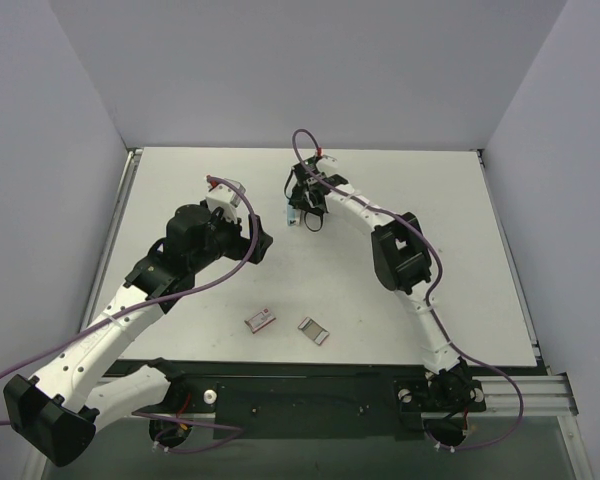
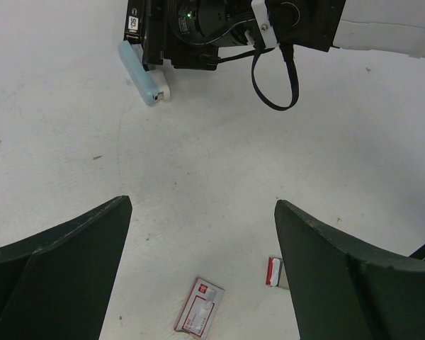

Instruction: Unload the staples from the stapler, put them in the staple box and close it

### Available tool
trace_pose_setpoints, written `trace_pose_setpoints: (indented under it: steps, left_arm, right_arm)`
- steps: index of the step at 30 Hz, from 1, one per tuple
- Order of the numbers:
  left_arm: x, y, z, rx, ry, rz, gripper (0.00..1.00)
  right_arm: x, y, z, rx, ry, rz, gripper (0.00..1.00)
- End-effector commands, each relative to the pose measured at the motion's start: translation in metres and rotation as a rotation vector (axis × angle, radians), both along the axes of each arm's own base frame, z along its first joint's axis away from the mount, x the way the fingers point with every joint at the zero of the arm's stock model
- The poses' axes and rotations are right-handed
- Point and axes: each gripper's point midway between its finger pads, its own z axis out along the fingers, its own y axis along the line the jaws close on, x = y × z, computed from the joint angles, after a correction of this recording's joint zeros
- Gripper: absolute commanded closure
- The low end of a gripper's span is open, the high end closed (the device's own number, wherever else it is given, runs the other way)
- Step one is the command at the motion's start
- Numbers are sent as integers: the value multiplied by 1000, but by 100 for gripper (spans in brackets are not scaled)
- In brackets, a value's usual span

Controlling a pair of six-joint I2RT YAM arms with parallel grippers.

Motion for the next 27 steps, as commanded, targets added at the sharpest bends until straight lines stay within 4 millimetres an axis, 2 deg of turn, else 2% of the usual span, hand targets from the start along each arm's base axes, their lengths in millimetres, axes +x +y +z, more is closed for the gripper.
trace_pose_setpoints:
  steps: [1,10,17,20,24,27]
  left_arm:
    - [2,-1,19,-32,-57,-7,7]
    - [2,-1,19,-32,-57,-7,6]
    - [1,0,21,-35,-62,-7,7]
    - [1,0,21,-36,-62,-10,7]
    - [1,0,22,-37,-63,-10,7]
    - [0,0,23,-40,-65,-10,7]
  right_arm:
    - [0,2,7,-15,-3,-10,56]
    - [-3,-1,3,-30,4,-13,72]
    - [-4,-1,-1,-35,10,-6,78]
    - [-4,-3,0,-45,8,-4,91]
    - [-6,-5,1,-52,10,0,100]
    - [-9,-9,1,-59,16,-2,100]
